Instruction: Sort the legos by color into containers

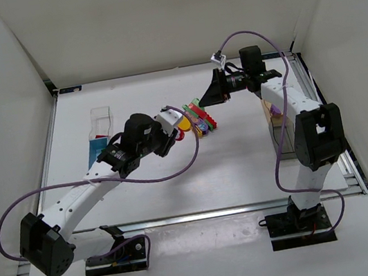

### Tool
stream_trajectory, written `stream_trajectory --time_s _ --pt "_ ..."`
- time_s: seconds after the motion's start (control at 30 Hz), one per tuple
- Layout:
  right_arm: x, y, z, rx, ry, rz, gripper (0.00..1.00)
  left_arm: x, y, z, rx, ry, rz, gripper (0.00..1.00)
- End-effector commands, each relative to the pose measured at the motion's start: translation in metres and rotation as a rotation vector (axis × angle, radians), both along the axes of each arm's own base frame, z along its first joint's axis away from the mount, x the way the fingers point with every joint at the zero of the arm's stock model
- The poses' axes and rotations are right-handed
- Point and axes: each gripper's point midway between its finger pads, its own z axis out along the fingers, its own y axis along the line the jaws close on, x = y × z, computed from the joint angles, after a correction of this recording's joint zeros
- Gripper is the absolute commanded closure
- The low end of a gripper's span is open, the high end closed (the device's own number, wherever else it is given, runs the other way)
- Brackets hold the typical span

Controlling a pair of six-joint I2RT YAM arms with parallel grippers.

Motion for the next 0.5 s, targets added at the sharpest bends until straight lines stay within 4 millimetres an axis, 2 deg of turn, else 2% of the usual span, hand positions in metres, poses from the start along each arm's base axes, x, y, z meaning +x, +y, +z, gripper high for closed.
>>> stream_trajectory --time_s 0.0,0.2,0.33,0.37,0.47 --pt "-0.007 0.005 0.010 0.042 -0.034 0.053 0.56 0.002 -0.009 0.027 -0.061 -0.071 -0.033 0.90" --pt "-0.019 0.014 0.015 0.058 -0.031 0.103 0.64 0.001 -0.008 0.025 -0.061 -0.067 -0.031 0.90" --pt "-0.021 0.015 0.015 0.061 -0.028 0.113 0.78 0.000 -0.007 0.024 -0.062 -0.064 -0.028 0.90" --pt "-0.020 0.014 0.015 0.061 -0.030 0.107 0.88 0.000 -0.006 0.024 -0.062 -0.064 -0.023 0.90" --pt "-0.009 0.005 0.017 0.054 -0.041 0.056 0.99 -0.001 -0.002 0.020 -0.057 -0.059 -0.008 0.90"
